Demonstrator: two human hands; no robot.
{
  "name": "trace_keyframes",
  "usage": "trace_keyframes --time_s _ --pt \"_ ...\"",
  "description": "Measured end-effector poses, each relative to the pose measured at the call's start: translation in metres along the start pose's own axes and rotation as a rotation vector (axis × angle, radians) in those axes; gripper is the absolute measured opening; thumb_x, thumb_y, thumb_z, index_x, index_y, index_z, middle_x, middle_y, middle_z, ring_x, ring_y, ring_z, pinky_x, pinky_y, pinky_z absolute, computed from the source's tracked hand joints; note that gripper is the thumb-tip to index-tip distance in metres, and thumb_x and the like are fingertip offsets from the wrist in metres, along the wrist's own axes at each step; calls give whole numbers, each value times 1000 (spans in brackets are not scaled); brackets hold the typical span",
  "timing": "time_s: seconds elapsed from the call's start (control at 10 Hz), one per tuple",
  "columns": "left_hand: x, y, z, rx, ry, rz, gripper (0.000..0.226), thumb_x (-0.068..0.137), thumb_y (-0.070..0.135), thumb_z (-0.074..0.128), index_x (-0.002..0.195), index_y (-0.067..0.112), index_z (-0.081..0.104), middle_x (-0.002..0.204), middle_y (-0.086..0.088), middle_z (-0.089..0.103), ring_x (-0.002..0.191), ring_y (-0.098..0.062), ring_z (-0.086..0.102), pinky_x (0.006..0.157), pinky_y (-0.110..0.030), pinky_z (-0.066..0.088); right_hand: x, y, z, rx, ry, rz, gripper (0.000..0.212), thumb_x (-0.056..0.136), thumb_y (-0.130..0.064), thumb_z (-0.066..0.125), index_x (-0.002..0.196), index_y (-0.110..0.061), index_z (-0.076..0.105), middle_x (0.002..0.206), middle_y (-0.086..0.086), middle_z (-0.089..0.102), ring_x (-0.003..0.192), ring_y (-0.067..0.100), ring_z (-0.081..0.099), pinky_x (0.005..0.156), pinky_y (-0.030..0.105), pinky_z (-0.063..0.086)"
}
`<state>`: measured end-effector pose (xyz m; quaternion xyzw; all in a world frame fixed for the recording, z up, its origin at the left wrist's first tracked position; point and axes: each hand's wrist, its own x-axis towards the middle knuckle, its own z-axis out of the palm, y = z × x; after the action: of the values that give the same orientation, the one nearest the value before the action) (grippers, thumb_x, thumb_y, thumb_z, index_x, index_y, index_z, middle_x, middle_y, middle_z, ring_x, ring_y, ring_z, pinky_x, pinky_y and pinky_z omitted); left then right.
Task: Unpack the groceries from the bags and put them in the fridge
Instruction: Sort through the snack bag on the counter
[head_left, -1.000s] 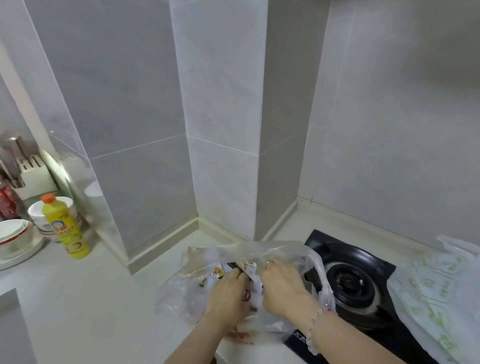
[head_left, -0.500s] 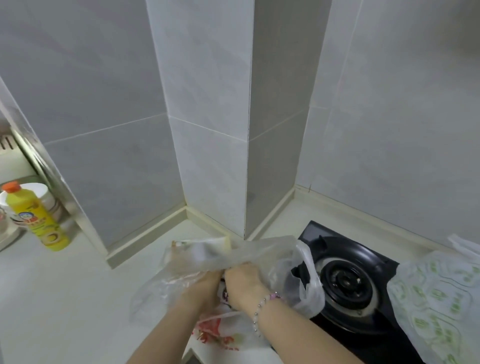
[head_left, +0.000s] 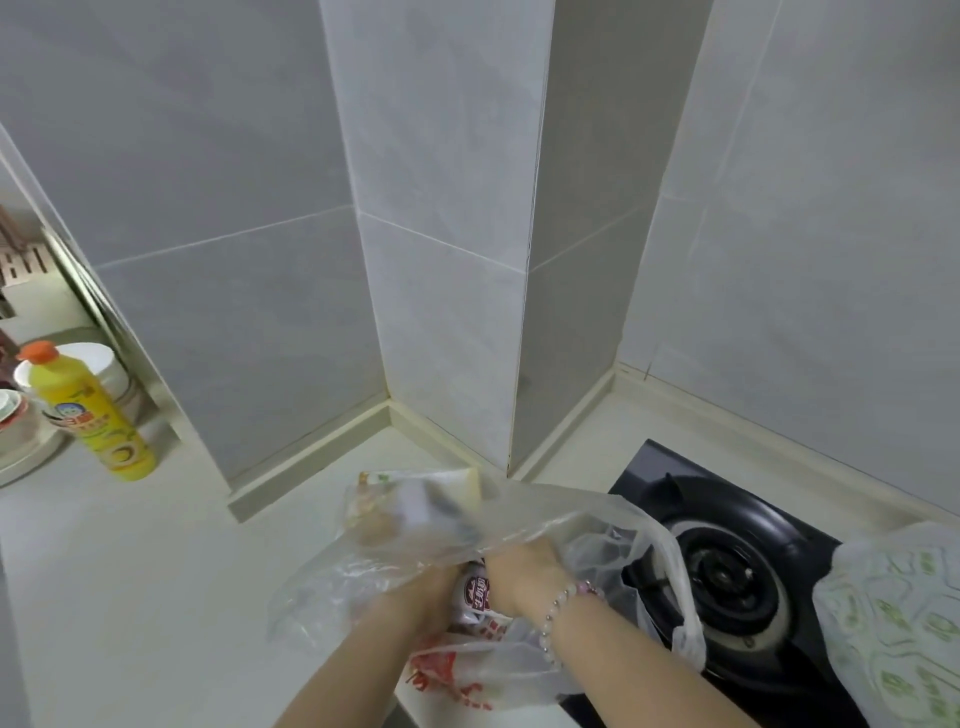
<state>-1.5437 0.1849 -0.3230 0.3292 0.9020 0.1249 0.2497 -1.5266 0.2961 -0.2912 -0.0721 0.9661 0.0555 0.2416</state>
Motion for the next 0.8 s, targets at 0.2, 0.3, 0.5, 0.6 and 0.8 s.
trace_keyframes --time_s 0.2,0.3,0.5,0.6,0.8 --pt "-6 0 -8 -68 -24 -257 50 95 11 50 142 10 33 144 -8 41 130 -20 41 97 -17 31 2 1 7 -45 2 -14 27 94 -7 45 120 -7 54 126 10 55 118 28 52 95 34 42" --pt "-4 -9 -18 -19 -21 -308 47 93 4 49 138 10 37 138 -10 46 126 -24 45 97 -24 36 8 -2 5 2 -32 7 21 93 -5 48 112 -8 56 117 9 58 113 27 55 90 32 45" --pt "-22 -34 -46 189 4 -457 39 88 6 46 126 10 45 122 -9 55 111 -27 55 87 -31 46 18 -8 -12 158 -27 110 21 93 -3 47 73 -9 46 72 3 44 98 22 57 84 29 47" --pt "-31 -39 -53 288 76 -511 34 90 17 42 123 15 51 117 -6 60 107 -26 58 82 -28 45 21 -7 -11 182 -1 60 18 95 -8 45 104 0 59 89 13 54 119 29 52 94 33 42" --pt "-36 -44 -52 15 190 -644 54 95 29 38 146 18 24 132 -7 51 115 -25 53 86 -30 45 33 -24 3 206 -53 -62 18 91 0 48 106 -9 54 95 7 52 111 30 57 82 33 45"
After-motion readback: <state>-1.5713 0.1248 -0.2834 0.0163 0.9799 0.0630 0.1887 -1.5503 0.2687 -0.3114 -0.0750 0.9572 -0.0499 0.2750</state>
